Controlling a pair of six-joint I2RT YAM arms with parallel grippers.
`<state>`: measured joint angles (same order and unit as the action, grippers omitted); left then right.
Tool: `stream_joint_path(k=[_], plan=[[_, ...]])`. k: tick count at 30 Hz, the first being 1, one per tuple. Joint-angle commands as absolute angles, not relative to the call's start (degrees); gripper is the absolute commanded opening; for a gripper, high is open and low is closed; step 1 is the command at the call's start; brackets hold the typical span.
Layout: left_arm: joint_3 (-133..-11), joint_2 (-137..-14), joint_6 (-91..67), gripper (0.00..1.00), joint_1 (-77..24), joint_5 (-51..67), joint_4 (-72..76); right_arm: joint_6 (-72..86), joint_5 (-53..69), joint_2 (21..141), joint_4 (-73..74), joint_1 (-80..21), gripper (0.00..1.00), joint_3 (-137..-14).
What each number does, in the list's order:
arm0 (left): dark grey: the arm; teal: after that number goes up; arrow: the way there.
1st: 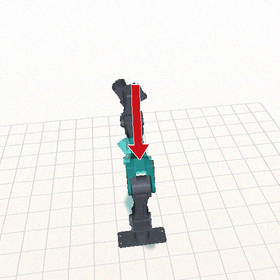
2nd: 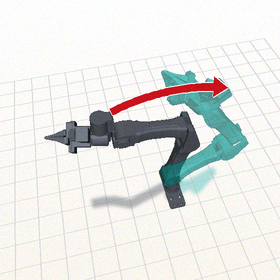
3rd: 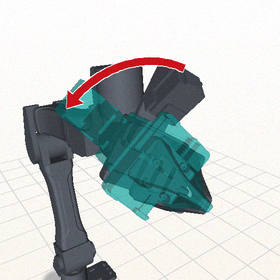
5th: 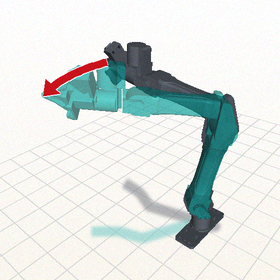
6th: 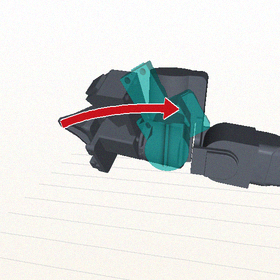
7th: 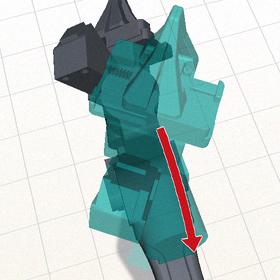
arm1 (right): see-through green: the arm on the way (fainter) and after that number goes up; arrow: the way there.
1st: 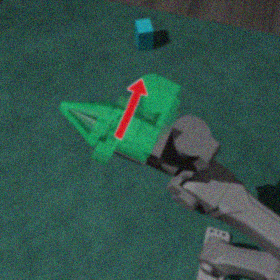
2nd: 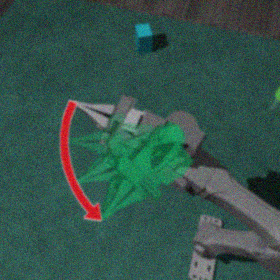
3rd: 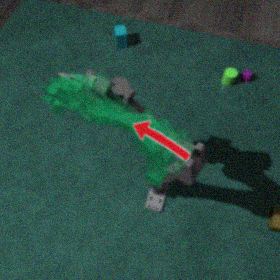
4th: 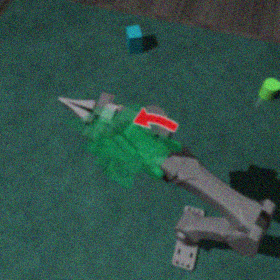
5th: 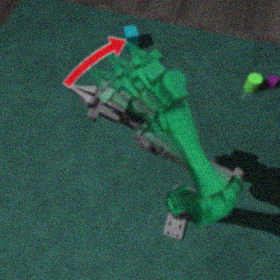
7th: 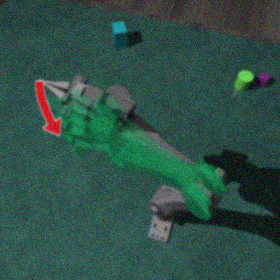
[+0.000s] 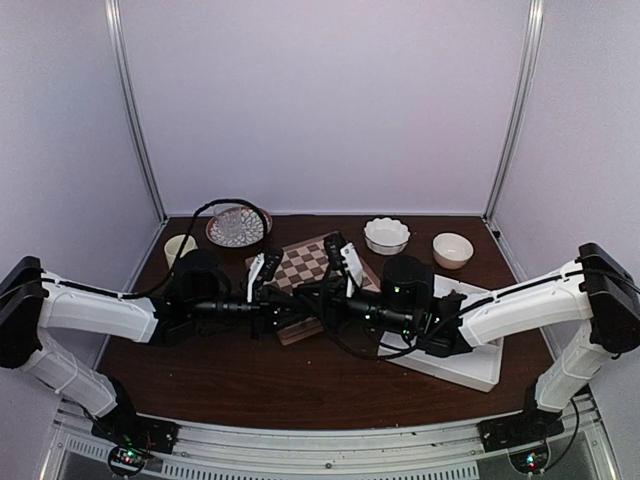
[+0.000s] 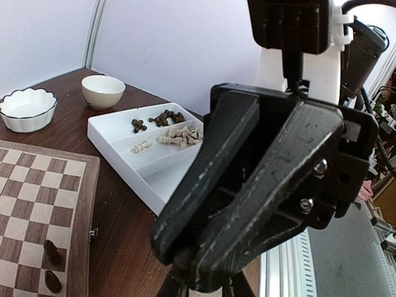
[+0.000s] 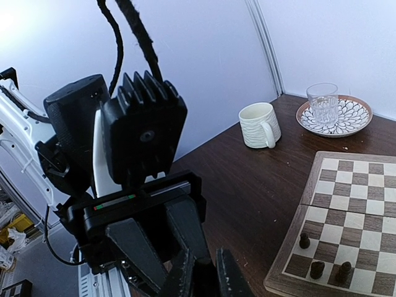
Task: Set up the chess pieces on the board
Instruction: Pass from the right arm to the left, then pass from the left arm to the right
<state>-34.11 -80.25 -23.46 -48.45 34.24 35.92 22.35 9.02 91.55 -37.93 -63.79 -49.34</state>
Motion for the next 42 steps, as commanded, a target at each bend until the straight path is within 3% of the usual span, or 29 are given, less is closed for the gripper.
stream_joint_path(k=[1, 6, 12, 15, 19, 42], plan=[[-35.84, -79.38, -20.53, 0.03, -48.69, 32.44, 33.91, 22.72, 8.32, 87.98, -37.62, -64.08, 0.14, -48.49], [-36.98, -78.94, -17.93, 0.01, -48.76, 31.54, 29.73, 22.39, 5.39, 82.43, -28.94, -64.09, 0.35, -48.00], [-38.68, -78.70, -13.84, 0.00, -49.96, 29.80, 24.92, 22.16, 2.29, 74.98, -5.76, -64.12, 0.48, -52.68], [-38.95, -78.46, -10.90, 0.00, -51.46, 27.39, 23.36, 22.58, 1.84, 74.12, 9.21, -64.15, 0.49, -57.41], [-39.39, -78.50, -8.33, 0.00, -52.97, 25.08, 22.02, 25.34, 2.63, 74.20, 15.47, -64.21, 0.51, -59.52], [-41.28, -80.36, -3.25, 0.00, -57.72, 20.96, 18.98, 29.99, 9.38, 82.88, 7.77, -64.96, 0.54, -62.01]])
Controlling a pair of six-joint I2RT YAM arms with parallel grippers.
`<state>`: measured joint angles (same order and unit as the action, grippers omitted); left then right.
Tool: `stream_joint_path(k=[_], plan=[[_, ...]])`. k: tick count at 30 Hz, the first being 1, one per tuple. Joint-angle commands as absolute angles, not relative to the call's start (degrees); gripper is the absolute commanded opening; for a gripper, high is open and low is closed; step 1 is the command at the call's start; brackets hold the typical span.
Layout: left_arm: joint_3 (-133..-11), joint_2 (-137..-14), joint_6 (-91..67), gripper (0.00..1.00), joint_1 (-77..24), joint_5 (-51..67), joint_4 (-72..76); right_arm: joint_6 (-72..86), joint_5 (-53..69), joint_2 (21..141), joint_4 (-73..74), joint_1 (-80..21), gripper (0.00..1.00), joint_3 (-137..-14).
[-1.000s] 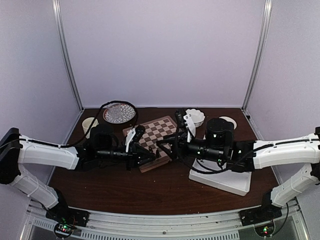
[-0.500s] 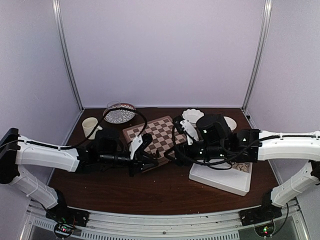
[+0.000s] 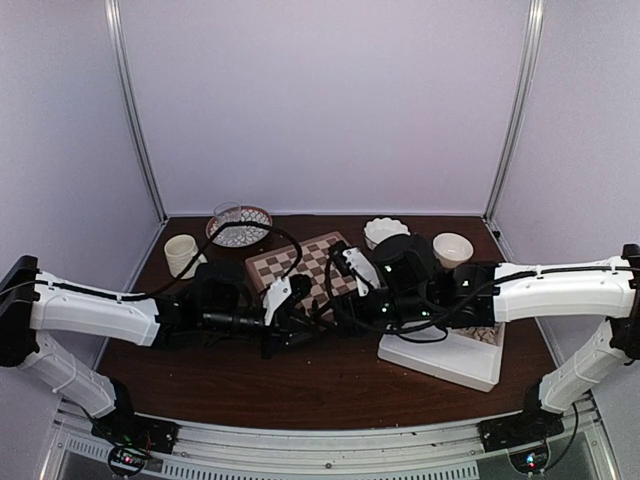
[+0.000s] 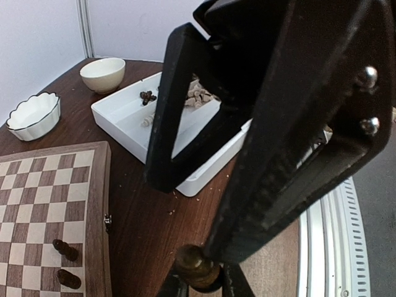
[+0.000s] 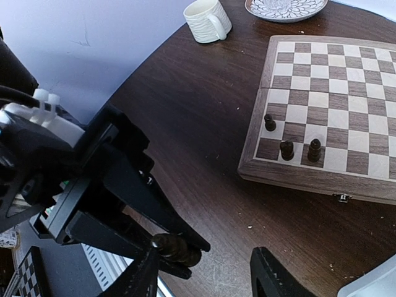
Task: Set up the chess pieces on the board
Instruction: Pass from the left arm to the right
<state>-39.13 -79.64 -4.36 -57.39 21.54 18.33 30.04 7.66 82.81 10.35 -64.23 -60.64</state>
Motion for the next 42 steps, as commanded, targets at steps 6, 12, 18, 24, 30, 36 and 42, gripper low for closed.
stream_joint_path(k=[6, 12, 18, 24, 30, 36, 42], plan=[[-41.53, -80.42, -2.78, 0.00, -58.45, 20.11, 18.54, 30.48, 8.67, 83.93, 8.33, -65.09, 0.52, -62.50], [-41.74, -80.76, -2.57, 0.00, -58.57, 19.85, 18.34, 31.06, 8.10, 85.89, 9.25, -65.22, 0.49, -63.44], [-41.81, -80.69, -2.37, 0.00, -58.70, 19.25, 17.89, 31.44, 4.78, 85.67, 11.30, -65.29, 0.36, -63.45], [-41.93, -80.65, -2.12, 0.00, -58.86, 18.95, 17.49, 31.60, 2.48, 84.26, 12.47, -65.24, 0.21, -62.77], [-42.18, -80.68, -1.98, 0.00, -59.06, 18.31, 17.15, 31.50, 2.22, 83.31, 13.24, -65.29, 0.05, -62.46], [-42.16, -80.88, -2.13, 0.14, -59.28, 17.11, 17.14, 31.55, 1.30, 81.59, 13.13, -65.26, 0.00, -61.37], [-40.98, -80.28, -3.83, 0.54, -59.27, 12.97, 18.89, 30.69, -5.28, 79.72, 15.53, -65.05, 0.00, -60.92]])
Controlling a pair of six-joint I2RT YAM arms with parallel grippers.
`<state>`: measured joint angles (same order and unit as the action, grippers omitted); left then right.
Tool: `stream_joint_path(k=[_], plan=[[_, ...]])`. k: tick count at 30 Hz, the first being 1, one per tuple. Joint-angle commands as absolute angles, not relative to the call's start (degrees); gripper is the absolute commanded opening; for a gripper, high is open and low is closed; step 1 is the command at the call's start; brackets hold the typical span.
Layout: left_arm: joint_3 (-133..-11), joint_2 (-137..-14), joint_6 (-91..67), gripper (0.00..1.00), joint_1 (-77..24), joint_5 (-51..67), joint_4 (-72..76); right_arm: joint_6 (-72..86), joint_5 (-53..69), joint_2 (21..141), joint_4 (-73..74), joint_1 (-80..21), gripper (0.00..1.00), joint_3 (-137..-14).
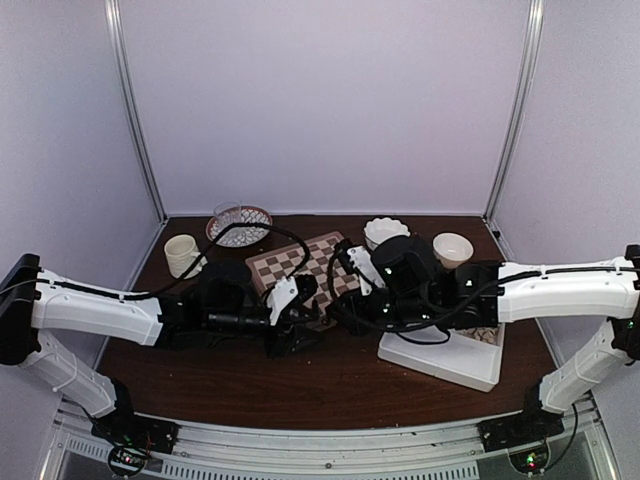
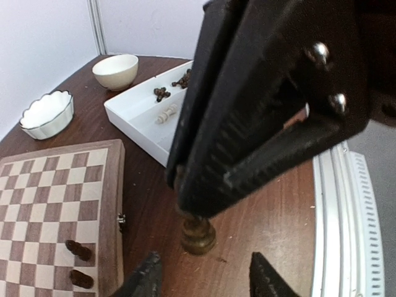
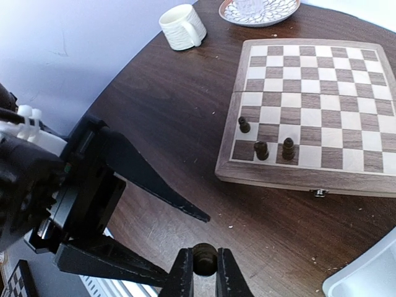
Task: Set up the chess pieces on the board
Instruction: Pass from the left arm to the right, then place the bishop on c8.
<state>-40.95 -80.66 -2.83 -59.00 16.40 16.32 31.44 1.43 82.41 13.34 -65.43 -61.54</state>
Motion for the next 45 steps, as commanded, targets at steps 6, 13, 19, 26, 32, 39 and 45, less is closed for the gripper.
stream_joint_path(k=[6, 13, 19, 26, 32, 39, 45], plan=[[-40.11, -78.44, -6.31, 0.69, -59.24, 5.26, 18.59, 28.95, -13.33, 79.05, 18.46, -64.03, 0.00, -60.93], [-38.34, -74.81, -9.30, 0.74, -58.21, -8.05, 17.04, 28.72, -16.35, 82.25, 17.87, -60.16, 0.00, -61.47], [-38.06, -73.07, -10.13, 0.74, -58.02, -18.27, 14.25, 28.50, -15.56, 87.17, 17.05, -56.52, 0.00, -63.40], [-38.08, -72.08, -9.28, 0.74, -58.05, -20.78, 12.69, 27.67, -14.08, 93.04, 17.24, -52.96, 0.00, -66.55], [-38.06, -71.89, -8.66, 0.75, -58.10, -21.13, 12.49, 26.46, -13.74, 97.73, 18.53, -51.75, 0.00, -70.26], [-38.10, -72.05, -8.35, 0.75, -58.07, -21.96, 12.44, 25.84, -12.76, 102.36, 19.24, -50.66, 0.00, -74.25], [-38.06, -71.99, -8.17, 0.76, -58.09, -22.61, 12.32, 25.11, -12.23, 104.74, 19.44, -50.04, 0.00, -76.37]])
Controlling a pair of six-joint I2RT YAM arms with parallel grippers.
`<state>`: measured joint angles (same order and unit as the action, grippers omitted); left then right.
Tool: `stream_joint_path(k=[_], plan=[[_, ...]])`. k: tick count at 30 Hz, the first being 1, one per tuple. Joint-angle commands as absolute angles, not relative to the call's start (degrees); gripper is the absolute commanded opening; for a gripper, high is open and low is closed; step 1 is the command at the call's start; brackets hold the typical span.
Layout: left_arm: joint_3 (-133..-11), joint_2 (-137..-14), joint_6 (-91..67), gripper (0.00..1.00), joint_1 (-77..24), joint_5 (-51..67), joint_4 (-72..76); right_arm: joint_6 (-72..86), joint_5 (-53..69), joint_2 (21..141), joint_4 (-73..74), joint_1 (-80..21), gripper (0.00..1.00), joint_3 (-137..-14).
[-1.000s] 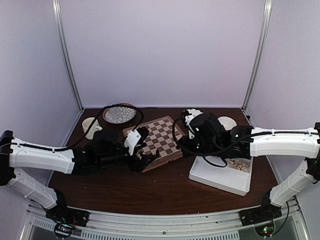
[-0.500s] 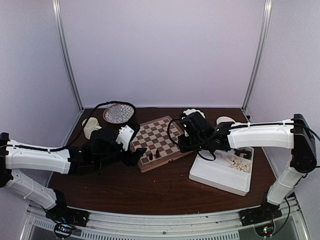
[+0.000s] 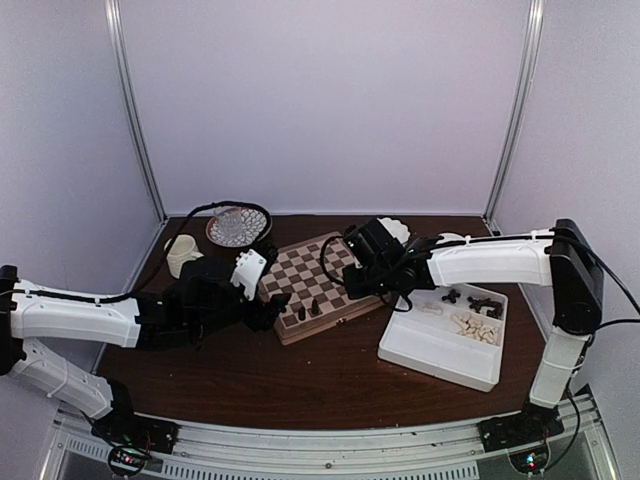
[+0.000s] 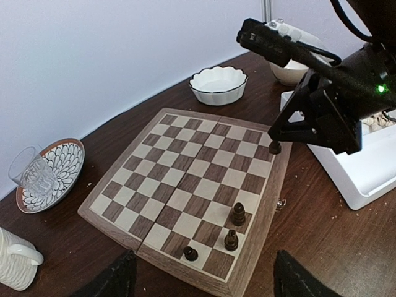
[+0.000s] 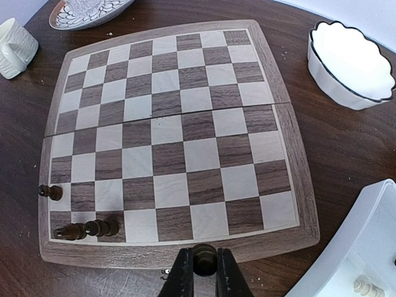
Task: Set up the chess pieces on the board
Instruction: Place the bishop on c8.
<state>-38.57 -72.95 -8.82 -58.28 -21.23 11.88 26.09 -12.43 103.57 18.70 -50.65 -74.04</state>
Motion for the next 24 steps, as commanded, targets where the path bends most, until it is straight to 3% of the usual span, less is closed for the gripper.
stream_joint_path(k=[1, 24], plan=[[-38.10, -72.02, -8.17, 0.76, -58.03, -22.67, 12.31, 25.06, -12.29, 105.15, 19.49, -49.91, 0.00, -76.64], [-38.30, -72.37, -8.16, 0.77, -58.09, -22.76, 12.17, 23.99, -13.78, 111.91, 21.00, -48.13, 0.00, -80.57]])
